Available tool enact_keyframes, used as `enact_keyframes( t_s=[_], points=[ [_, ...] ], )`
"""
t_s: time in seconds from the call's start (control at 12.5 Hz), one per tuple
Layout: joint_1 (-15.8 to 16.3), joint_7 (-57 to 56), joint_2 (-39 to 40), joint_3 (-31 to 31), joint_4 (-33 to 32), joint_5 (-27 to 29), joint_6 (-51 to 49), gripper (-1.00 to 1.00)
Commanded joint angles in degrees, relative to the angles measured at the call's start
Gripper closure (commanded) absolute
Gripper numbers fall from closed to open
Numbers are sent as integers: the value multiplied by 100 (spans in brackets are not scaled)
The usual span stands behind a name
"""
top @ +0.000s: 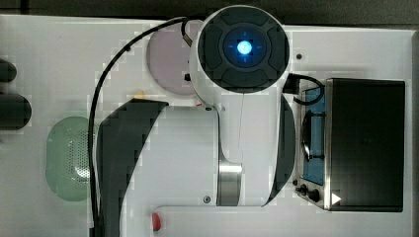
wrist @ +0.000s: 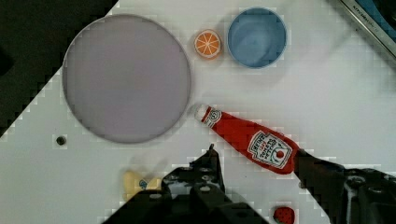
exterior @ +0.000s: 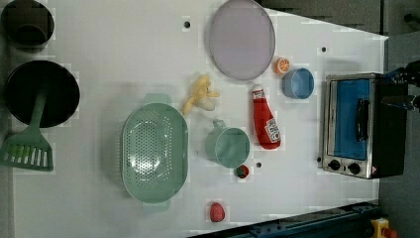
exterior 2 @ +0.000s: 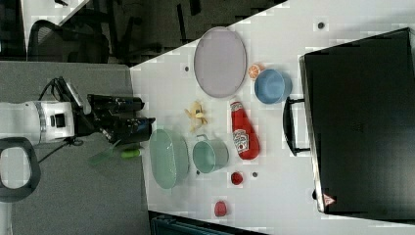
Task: Pick Ketchup from the table and place it in strainer.
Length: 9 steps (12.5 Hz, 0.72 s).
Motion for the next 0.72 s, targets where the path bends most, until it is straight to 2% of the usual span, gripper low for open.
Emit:
enact_keyframes(
  t_s=[0.08, 0.24, 0.72],
  points=[
    [-633, -150, -1025, 406, -391, 69, -833, -59],
    [-628, -158, -974, 424, -505, 70, -776, -99],
    [-617, -472, -631, 539, -1439, 70, 155, -100]
  ],
)
